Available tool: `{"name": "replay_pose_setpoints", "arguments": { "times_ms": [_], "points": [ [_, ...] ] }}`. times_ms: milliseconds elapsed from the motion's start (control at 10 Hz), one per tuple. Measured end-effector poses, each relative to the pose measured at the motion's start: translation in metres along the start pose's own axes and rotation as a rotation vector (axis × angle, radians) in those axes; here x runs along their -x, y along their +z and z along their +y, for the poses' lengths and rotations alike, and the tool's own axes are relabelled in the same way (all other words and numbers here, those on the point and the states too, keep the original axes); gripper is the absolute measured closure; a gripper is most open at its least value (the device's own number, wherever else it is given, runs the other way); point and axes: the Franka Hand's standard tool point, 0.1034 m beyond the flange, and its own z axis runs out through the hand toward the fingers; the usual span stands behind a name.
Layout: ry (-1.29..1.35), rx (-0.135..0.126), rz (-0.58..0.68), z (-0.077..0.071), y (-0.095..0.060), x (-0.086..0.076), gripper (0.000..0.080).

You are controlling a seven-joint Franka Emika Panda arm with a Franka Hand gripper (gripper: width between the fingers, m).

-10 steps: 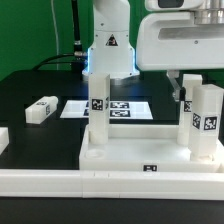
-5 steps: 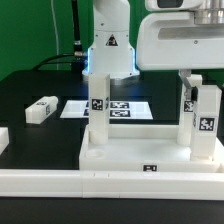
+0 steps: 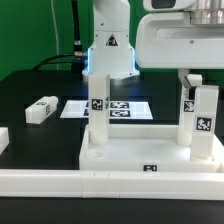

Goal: Assemble desk

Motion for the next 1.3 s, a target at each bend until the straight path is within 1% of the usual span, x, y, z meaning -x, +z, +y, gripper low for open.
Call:
{"name": "replay_pose_setpoints", "arguments": {
  "times_ms": [100, 200, 400, 600, 800, 1000, 1200, 1300],
  "points": [
    [0.051, -0.002, -0.001, 0.0003, 0.0002, 0.0, 0.0511],
    [0.182, -0.012, -0.003, 0.0019, 0.0007, -0.0002, 0.0511],
    [0.363, -0.013, -0.002, 0.0021, 0.0009, 0.0002, 0.051],
    [0.616, -0.021, -0.014, 0.0018, 0.0016, 0.0012, 0.0509],
    [0.879, -0.021, -0.021, -0.0039, 0.0023, 0.0052, 0.0509],
    [1.008, -0.023, -0.023, -0.0043, 0.0021, 0.0048, 0.0509],
    [1.069, -0.023, -0.023, -0.0045, 0.0022, 0.0048, 0.0509],
    [1.068, -0.023, -0.023, -0.0048, 0.0023, 0.005, 0.0427]
  ]
}}
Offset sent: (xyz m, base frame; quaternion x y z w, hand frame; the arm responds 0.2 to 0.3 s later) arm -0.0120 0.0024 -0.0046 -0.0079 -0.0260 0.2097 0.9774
